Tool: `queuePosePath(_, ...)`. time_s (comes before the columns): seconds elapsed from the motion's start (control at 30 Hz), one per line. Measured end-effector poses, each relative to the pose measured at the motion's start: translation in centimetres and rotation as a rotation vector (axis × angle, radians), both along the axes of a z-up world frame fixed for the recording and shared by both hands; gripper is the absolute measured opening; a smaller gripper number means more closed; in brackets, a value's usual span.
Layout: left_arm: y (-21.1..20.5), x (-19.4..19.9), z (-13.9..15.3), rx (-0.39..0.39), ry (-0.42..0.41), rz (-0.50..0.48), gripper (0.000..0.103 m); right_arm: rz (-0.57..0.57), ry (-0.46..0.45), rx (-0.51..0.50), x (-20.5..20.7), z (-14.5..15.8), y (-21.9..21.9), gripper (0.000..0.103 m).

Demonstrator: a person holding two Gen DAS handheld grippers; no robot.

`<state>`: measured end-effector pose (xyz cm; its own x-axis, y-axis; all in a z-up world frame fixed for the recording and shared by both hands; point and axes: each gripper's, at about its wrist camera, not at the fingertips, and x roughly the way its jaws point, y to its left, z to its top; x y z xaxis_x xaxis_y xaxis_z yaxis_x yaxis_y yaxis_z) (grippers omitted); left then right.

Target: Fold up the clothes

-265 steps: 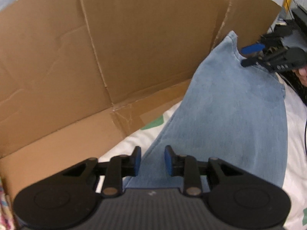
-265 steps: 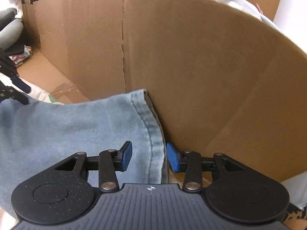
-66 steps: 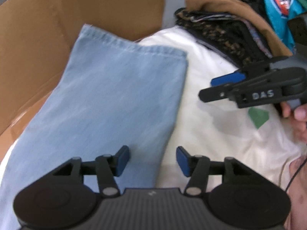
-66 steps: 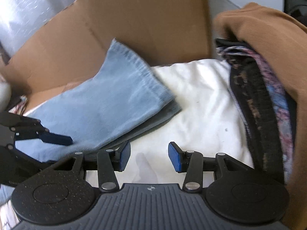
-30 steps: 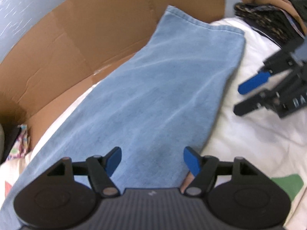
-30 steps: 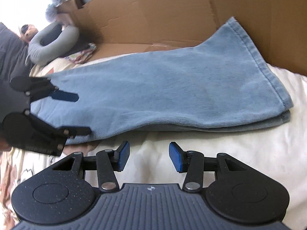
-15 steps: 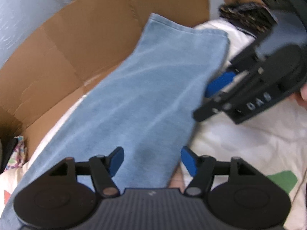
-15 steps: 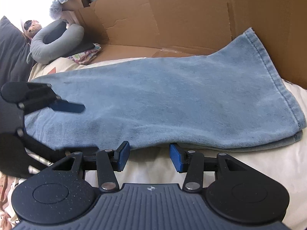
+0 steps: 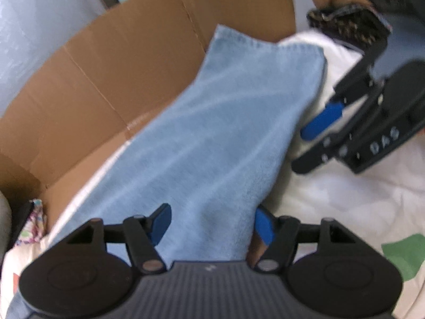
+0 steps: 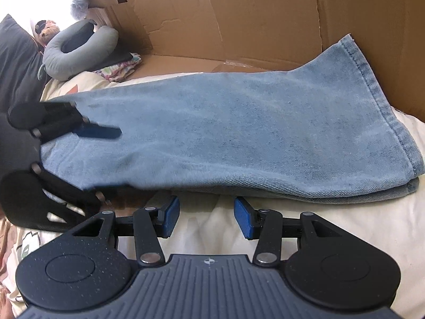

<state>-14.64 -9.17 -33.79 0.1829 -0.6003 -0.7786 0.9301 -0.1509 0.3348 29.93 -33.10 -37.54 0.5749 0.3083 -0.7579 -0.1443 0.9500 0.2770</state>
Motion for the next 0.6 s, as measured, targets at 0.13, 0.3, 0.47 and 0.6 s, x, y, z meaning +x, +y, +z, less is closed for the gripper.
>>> queuePosePath(0.13, -0.2, 0.5, 1.0, -0.041, 0.004, 0.007, 0.059, 0.005, -0.032, -0.014, 0.5, 0.5, 0.3, 0.052)
queuePosePath(0.3, -0.4, 1.2, 1.3, -0.034, 0.050, 0.023, 0.034, -0.008, -0.045, 0.002, 1.8, 1.1, 0.6, 0.052)
queuePosePath(0.47, -0.3, 0.4, 1.1, -0.026, 0.057, -0.013, 0.006, -0.021, -0.045, -0.006, 2.6, 0.9, 1.0, 0.052)
queuePosePath(0.6, -0.2, 0.0, 1.0, -0.021, 0.059, -0.021, 0.005, -0.054, -0.025, -0.002, 3.1, 0.1, 0.8, 0.052)
